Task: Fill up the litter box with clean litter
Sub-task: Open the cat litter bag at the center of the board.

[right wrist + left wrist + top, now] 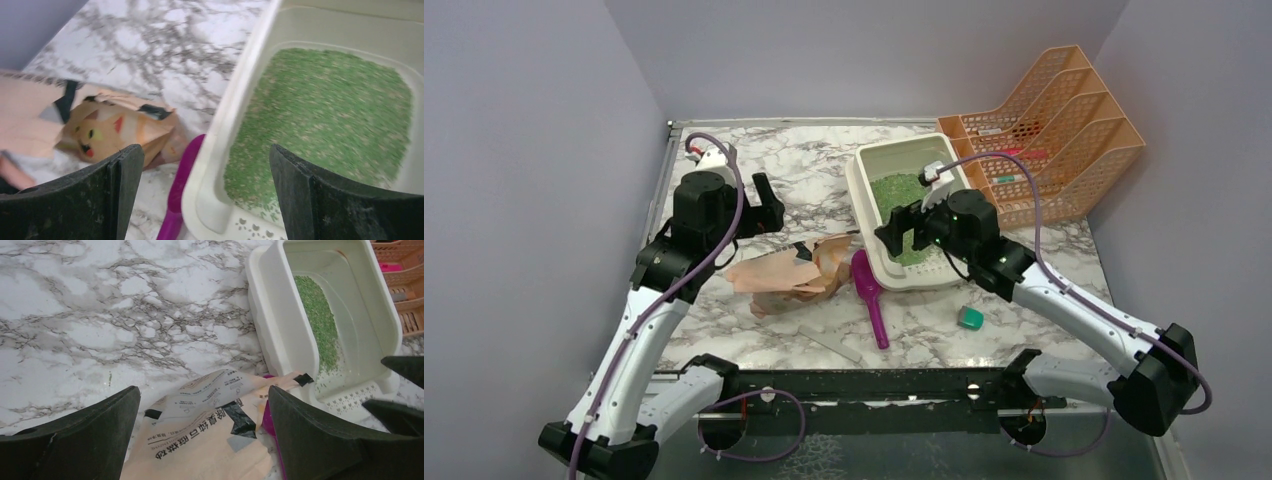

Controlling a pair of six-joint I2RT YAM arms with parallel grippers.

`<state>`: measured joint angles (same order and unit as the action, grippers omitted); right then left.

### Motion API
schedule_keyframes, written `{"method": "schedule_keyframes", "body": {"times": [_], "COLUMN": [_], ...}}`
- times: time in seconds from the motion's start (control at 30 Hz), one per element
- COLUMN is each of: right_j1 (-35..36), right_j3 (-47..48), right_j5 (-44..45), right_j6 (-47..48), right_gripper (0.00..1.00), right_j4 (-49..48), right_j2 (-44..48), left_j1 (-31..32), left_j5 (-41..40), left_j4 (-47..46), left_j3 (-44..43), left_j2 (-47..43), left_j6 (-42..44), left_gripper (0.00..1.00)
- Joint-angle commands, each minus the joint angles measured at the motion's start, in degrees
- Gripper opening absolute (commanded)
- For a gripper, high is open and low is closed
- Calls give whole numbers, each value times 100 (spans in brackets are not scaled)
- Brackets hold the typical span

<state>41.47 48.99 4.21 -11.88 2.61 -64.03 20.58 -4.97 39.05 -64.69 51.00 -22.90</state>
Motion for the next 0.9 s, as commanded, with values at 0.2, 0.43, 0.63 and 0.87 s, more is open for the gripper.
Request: {"method": "schedule_keyframes", "body": {"times": [0.2, 0.43, 0.63, 0.87], "right_j1": [-60, -35, 581, 1119], "right_j3": [326, 1228, 1677, 898], "right_j5": [-4423, -4870, -4440, -3955], "right_j6": [2251, 2758, 5076, 6569], "right_gripper": [93, 89, 88, 94], "right_j4": [-1233, -1178, 134, -623], "right_j2": [-1056, -2111, -2604, -2395], "left_j1": [-511, -511, -511, -511], "left_j5": [-525, 56, -115, 217], "left_j4": [-735, -384, -253, 144], "left_j3": [260, 347, 993, 1120], "left_j2": [8, -212, -1104, -1517], "left_j6": [-1209, -1311, -1250, -1139], "left_gripper": [99, 99, 99, 99]}}
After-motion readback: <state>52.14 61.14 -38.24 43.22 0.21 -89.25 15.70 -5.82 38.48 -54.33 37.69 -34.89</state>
